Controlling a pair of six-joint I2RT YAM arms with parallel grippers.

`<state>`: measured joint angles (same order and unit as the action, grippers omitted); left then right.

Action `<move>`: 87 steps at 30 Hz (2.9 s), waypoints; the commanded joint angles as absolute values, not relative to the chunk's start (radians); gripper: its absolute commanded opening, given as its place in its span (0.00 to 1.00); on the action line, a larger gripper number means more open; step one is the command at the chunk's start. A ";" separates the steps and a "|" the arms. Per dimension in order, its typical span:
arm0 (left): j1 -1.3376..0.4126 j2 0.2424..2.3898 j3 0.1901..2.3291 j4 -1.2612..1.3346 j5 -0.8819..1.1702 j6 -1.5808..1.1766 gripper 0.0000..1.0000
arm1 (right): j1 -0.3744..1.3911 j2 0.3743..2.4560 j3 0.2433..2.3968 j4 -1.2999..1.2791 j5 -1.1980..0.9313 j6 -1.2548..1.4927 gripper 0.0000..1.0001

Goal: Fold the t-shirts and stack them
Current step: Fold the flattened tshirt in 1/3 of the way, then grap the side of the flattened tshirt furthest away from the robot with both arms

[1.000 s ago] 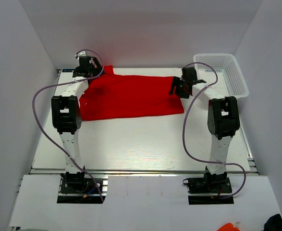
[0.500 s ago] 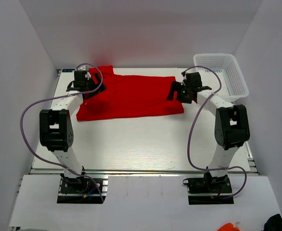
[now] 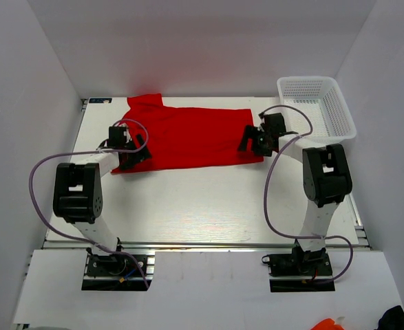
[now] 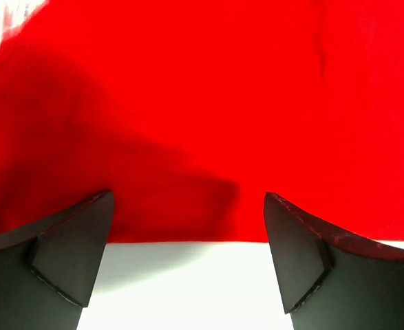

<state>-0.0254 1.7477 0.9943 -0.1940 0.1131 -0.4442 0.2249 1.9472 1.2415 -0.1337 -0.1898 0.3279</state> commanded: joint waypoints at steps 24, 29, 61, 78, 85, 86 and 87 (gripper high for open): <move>-0.041 0.825 0.627 -0.491 0.227 -0.569 1.00 | 0.256 1.123 0.618 -0.210 -0.402 0.387 0.90; -0.041 1.050 0.699 -0.312 0.241 -0.531 1.00 | 0.252 1.092 0.689 -0.169 -0.422 0.359 0.90; -0.041 1.887 1.192 -0.032 0.169 -0.511 1.00 | 0.244 1.284 0.772 -0.124 -0.387 0.365 0.90; -0.032 2.147 1.777 -0.159 0.064 -0.428 1.00 | 0.242 1.469 1.026 -0.169 -0.111 0.360 0.90; -0.032 2.434 2.161 -0.276 -0.012 -0.312 1.00 | 0.229 1.687 1.270 -0.252 -0.011 0.354 0.90; -0.032 2.450 2.175 -0.255 -0.030 -0.296 1.00 | 0.227 1.701 1.282 -0.256 -0.006 0.353 0.90; -0.041 2.462 2.175 -0.232 -0.046 -0.263 1.00 | 0.224 1.719 1.305 -0.261 -0.005 0.341 0.90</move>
